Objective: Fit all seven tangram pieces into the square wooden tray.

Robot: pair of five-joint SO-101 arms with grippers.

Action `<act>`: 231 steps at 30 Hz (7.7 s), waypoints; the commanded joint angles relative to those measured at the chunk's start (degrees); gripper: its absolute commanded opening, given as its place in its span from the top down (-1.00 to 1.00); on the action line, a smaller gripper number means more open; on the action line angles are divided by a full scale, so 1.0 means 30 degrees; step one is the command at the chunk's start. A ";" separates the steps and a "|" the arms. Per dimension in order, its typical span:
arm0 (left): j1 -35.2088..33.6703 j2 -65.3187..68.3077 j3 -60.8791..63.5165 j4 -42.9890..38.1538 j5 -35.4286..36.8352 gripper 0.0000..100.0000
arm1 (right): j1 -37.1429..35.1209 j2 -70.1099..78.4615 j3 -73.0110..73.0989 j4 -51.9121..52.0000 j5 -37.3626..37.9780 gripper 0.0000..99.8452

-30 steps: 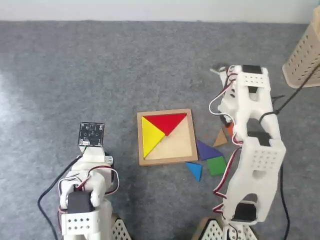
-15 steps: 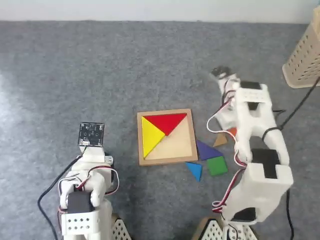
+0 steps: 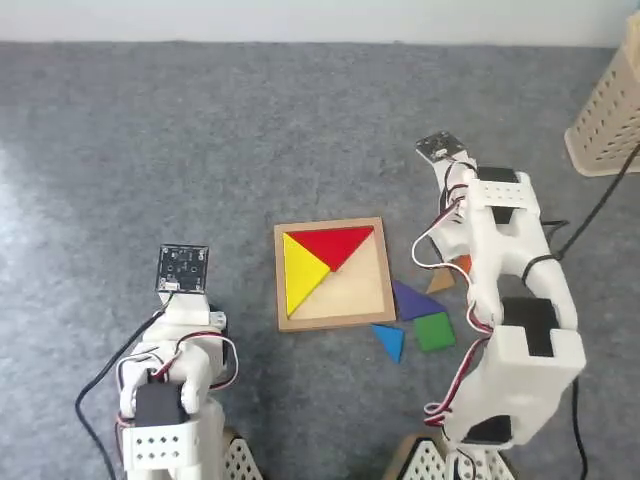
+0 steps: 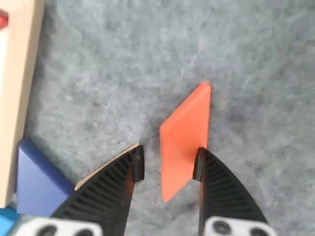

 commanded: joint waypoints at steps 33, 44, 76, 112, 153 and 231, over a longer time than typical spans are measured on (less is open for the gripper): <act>-0.0029 -0.0322 -0.0220 0.0088 0.0147 0.98 | -0.0689 -0.0864 -0.4864 0.3941 -0.3516 0.83; -0.0029 -0.0322 -0.0220 0.0088 0.0147 0.98 | -0.1128 -0.0835 -0.4396 0.3560 -0.1465 0.56; -0.0029 -0.0322 -0.0220 0.0088 0.0147 0.98 | -0.1685 0.0396 -0.9231 0.6168 -0.4894 0.99; -0.0029 -0.0322 -0.0220 0.0088 0.0147 0.98 | -0.8044 -0.0425 -0.4073 0.1919 -1.0725 0.69; -0.0029 -0.0322 -0.0220 0.0088 0.0147 0.98 | -0.7722 -0.2418 0.1319 -0.2242 -0.8938 0.99; -0.0029 -0.0322 -0.0220 0.0088 0.0147 0.98 | -0.1597 -0.4117 0.5128 -0.0366 -0.5597 0.75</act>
